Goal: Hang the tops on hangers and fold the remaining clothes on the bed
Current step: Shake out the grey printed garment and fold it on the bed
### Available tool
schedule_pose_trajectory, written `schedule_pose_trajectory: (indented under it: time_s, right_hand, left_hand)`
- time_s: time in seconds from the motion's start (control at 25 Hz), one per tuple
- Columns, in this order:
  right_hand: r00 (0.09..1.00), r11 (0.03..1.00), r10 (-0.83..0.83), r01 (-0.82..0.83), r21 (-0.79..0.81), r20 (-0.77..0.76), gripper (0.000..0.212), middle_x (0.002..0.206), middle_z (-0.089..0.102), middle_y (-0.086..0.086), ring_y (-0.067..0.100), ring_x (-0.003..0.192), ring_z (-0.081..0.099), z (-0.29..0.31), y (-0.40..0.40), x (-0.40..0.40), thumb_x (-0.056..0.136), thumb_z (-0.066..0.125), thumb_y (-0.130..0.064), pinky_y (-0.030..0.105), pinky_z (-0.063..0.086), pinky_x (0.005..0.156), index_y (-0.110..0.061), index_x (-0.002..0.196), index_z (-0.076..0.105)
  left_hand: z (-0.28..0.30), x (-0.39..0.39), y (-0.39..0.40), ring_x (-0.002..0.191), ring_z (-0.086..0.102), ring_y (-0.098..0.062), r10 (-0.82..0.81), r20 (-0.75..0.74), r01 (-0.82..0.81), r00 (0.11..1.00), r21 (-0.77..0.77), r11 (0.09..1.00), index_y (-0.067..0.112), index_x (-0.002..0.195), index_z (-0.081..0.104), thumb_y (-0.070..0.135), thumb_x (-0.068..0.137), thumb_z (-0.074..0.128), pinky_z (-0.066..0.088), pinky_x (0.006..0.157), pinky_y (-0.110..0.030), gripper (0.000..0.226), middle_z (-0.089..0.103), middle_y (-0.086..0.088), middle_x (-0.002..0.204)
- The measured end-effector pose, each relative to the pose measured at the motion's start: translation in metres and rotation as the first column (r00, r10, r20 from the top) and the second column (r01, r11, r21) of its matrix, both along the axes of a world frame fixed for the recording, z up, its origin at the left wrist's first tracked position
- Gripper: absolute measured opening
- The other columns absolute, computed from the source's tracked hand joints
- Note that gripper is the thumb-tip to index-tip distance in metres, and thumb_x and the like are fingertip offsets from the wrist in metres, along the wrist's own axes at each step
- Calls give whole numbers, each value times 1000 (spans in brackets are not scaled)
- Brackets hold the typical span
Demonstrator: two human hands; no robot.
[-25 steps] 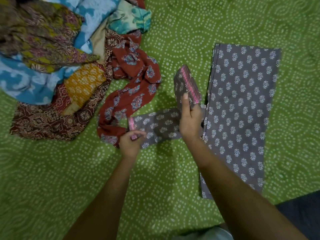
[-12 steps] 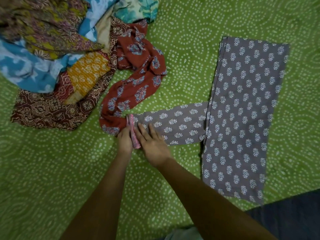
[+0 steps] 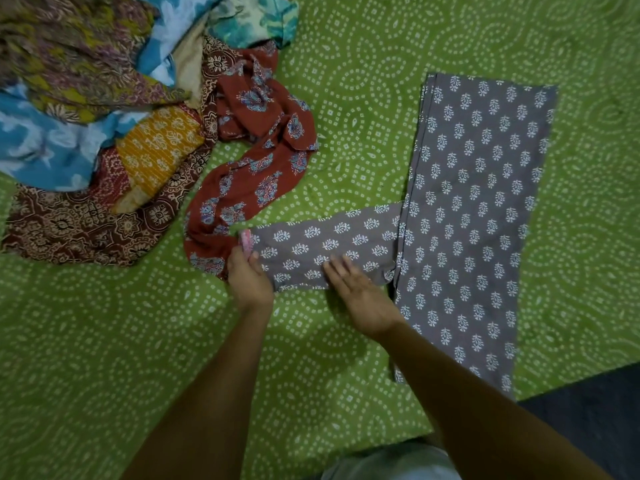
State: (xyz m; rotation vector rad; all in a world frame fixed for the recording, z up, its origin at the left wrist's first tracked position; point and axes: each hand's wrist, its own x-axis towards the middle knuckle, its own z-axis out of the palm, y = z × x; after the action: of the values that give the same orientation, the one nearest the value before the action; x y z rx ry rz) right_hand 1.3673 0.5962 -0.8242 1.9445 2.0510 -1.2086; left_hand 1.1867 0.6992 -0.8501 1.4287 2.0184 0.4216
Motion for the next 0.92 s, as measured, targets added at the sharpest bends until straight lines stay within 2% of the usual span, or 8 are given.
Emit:
schedule_pose_trajectory:
  time_s: [0.12,0.24,0.4,0.52,0.64,0.72,0.8,0.92]
  right_hand:
    - [913,894,-389,407,188,-126,47,135,50,16,29,122,49,-1,-7,13,89,46,-2,41,35,110,-11,135,50]
    - [438,421,-889,896,142,-135,14,103,55,8,21,95,52,-9,-3,30,92,51,-12,44,47,89,-9,105,56]
    - [598,648,-761,720,-250,-250,22,97,66,10,19,84,59,1,11,36,97,52,-26,34,49,81,-7,103,63]
    - [-145,174,-852,828,-532,-504,38,77,65,5,16,67,55,26,0,79,100,45,-37,26,44,59,-5,103,66]
    - [-682,68,-569,517,-853,-459,65,87,63,11,26,77,58,26,-40,157,86,43,-69,34,44,71,-13,113,62]
    - [-580,8,-658,633,-774,-481,51,77,62,8,21,63,56,21,-62,191,81,58,-62,29,41,61,-13,94,66]
    - [-351,-70,-813,851,-520,-465,27,49,50,-3,11,39,41,11,-77,204,86,66,-31,22,30,46,-13,67,59]
    - [-340,-96,-814,878,-469,-471,23,43,43,-2,13,33,35,-1,-101,209,88,65,-14,21,29,39,-10,69,53]
  left_hand:
    - [11,6,2,95,60,-35,96,55,-99,994,65,993,0,125,43,14,98,48,42,75,-34,31,61,-23,114]
    - [31,21,6,80,57,-20,191,174,-216,966,142,966,1,123,45,19,95,56,43,67,-24,35,63,-17,99]
    - [68,70,9,73,60,1,198,350,-287,916,225,931,9,119,46,11,85,66,46,65,-12,39,62,-6,93]
    - [98,157,-21,79,65,-14,-162,420,103,893,160,982,27,122,44,13,82,67,54,67,-31,49,66,3,99]
    - [99,224,-72,112,57,-18,-781,169,775,601,117,621,30,139,35,52,89,54,49,90,-37,58,59,2,126]
    - [67,237,-92,143,21,-20,-892,-105,890,439,-87,448,25,152,12,67,92,28,24,115,-44,75,24,1,157]
    - [39,237,-102,147,-12,-20,-870,-221,836,442,-250,488,19,152,-9,70,91,16,0,120,-45,83,-11,3,161]
    - [21,237,-117,146,-16,-22,-851,-329,829,410,-254,498,14,152,-10,72,89,7,0,119,-47,87,-16,0,159]
